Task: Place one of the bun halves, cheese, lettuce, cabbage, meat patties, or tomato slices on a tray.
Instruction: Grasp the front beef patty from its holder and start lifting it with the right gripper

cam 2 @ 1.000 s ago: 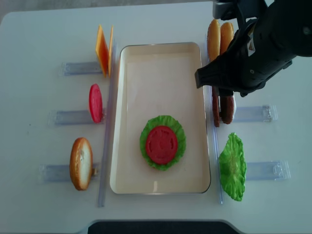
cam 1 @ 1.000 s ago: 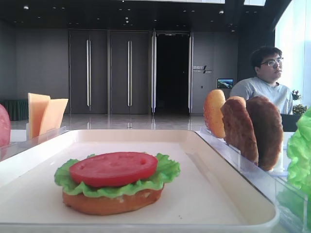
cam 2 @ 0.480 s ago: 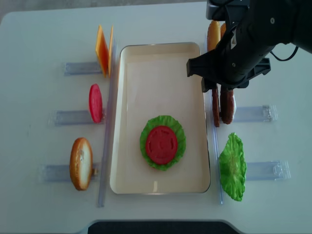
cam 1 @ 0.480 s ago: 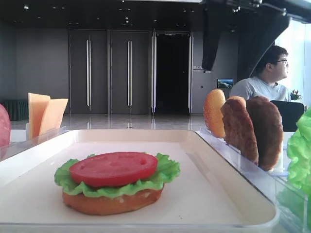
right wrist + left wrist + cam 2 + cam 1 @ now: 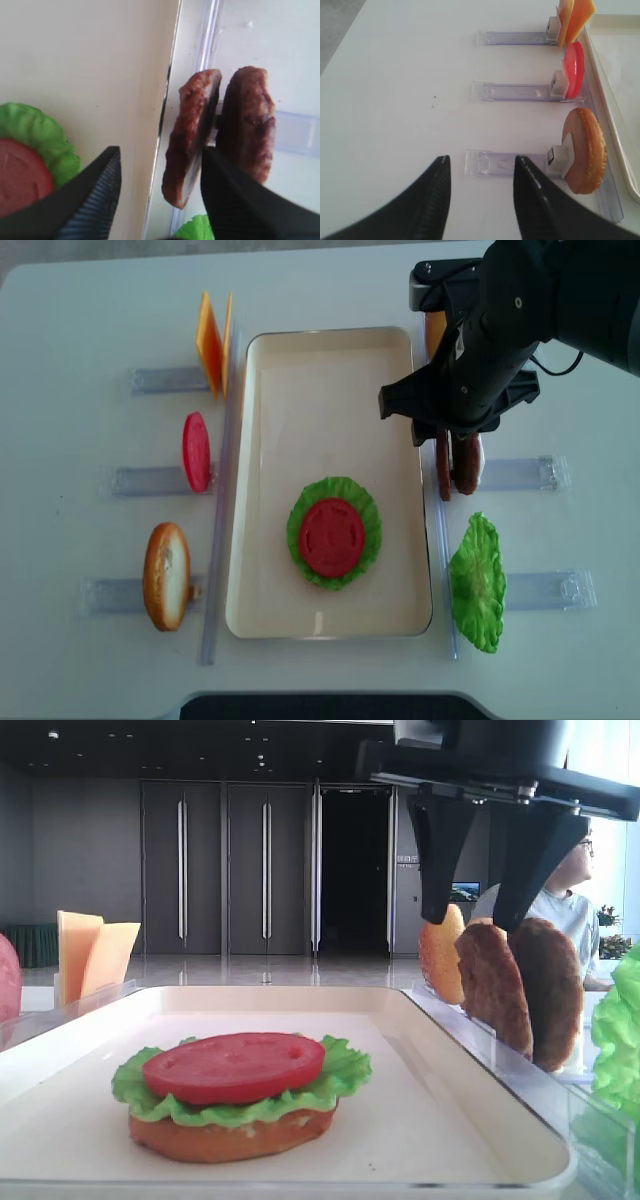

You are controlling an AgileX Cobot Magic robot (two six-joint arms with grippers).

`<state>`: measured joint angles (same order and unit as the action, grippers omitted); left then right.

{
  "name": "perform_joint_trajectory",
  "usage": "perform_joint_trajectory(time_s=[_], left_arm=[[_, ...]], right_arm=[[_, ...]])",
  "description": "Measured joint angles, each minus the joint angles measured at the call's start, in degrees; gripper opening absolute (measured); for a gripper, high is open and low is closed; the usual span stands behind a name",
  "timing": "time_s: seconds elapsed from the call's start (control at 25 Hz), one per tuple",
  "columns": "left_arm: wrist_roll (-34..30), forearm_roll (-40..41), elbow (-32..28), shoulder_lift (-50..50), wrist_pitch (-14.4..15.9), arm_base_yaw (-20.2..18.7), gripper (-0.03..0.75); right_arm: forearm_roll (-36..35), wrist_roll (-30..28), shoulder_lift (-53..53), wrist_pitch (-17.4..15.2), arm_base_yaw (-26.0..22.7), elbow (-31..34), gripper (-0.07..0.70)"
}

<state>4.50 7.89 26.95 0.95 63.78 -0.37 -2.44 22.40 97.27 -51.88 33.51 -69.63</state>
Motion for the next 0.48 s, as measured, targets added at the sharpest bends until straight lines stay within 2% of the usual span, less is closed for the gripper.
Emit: perform_joint_trajectory(time_s=[0.48], left_arm=[[-0.12, 0.00, 0.00, 0.00, 0.00, 0.00, 0.318]], right_arm=[[1.82, -0.75, 2.89, -0.93, -0.18, 0.00, 0.351]])
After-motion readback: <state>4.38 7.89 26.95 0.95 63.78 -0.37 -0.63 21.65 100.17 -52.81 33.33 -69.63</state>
